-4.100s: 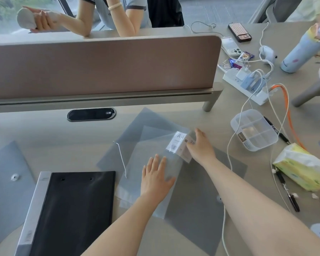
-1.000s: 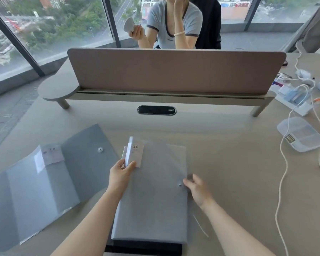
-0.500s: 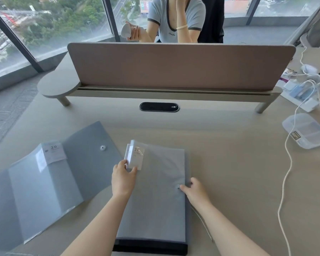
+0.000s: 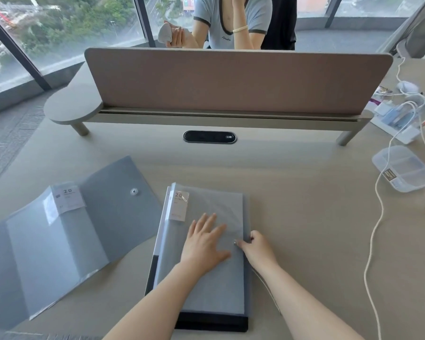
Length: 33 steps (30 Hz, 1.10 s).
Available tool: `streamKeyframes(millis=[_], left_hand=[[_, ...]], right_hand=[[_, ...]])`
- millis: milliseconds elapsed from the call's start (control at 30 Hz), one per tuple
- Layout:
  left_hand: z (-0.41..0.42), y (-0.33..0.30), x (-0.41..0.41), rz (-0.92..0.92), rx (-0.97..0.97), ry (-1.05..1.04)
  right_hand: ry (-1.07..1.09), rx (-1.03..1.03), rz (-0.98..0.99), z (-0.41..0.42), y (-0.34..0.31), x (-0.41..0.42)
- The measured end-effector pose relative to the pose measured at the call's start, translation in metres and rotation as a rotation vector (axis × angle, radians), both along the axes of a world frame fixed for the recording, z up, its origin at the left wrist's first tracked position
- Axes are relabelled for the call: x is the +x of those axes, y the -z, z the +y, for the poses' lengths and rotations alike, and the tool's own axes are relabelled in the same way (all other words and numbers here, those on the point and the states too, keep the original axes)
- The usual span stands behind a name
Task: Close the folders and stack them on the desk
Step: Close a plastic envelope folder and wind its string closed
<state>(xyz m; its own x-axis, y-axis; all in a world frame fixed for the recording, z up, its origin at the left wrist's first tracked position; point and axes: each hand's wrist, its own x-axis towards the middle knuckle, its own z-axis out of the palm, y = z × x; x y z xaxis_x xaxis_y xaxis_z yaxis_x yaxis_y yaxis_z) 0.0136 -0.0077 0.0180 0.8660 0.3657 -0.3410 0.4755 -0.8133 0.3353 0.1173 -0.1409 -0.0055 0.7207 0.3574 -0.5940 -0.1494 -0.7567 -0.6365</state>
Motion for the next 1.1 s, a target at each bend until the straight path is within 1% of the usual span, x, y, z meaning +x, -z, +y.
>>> streamKeyframes(millis=[33,100,167,267,333,467,600,667,900,1000,1100], left_hand=[[-0.005,0.004,0.002,0.065,0.005,0.036],[-0.009,0.013,0.002,0.121,0.027,0.057],[-0.011,0.018,0.002,0.131,0.047,0.065],[-0.010,0.021,0.001,0.128,0.067,0.067],[-0.011,0.022,0.001,0.126,0.070,0.070],[-0.011,0.024,0.000,0.131,0.067,0.071],[-0.011,0.024,0.001,0.131,0.065,0.072],[-0.011,0.025,0.001,0.128,0.062,0.070],[-0.012,0.025,0.001,0.116,0.064,0.075],[-0.011,0.024,0.001,0.116,0.065,0.078],[-0.010,0.027,0.001,0.103,0.061,0.075]], right_hand=[[-0.005,-0.005,-0.006,0.000,-0.001,0.000],[-0.010,-0.019,0.011,-0.002,-0.006,0.000],[-0.045,-0.067,0.058,-0.008,-0.006,0.001],[-0.082,-0.106,0.205,-0.017,-0.007,0.005],[-0.140,-0.145,0.270,-0.020,-0.010,0.010],[-0.303,-0.290,0.321,-0.027,-0.013,0.017],[-0.436,-0.458,0.259,-0.027,-0.015,0.028],[-0.442,-0.487,0.238,-0.024,-0.020,0.033],[-0.196,-0.368,0.149,0.001,-0.024,0.046],[-0.229,-0.337,0.090,0.017,-0.015,0.044],[-0.296,-0.356,-0.029,0.034,-0.010,0.039]])
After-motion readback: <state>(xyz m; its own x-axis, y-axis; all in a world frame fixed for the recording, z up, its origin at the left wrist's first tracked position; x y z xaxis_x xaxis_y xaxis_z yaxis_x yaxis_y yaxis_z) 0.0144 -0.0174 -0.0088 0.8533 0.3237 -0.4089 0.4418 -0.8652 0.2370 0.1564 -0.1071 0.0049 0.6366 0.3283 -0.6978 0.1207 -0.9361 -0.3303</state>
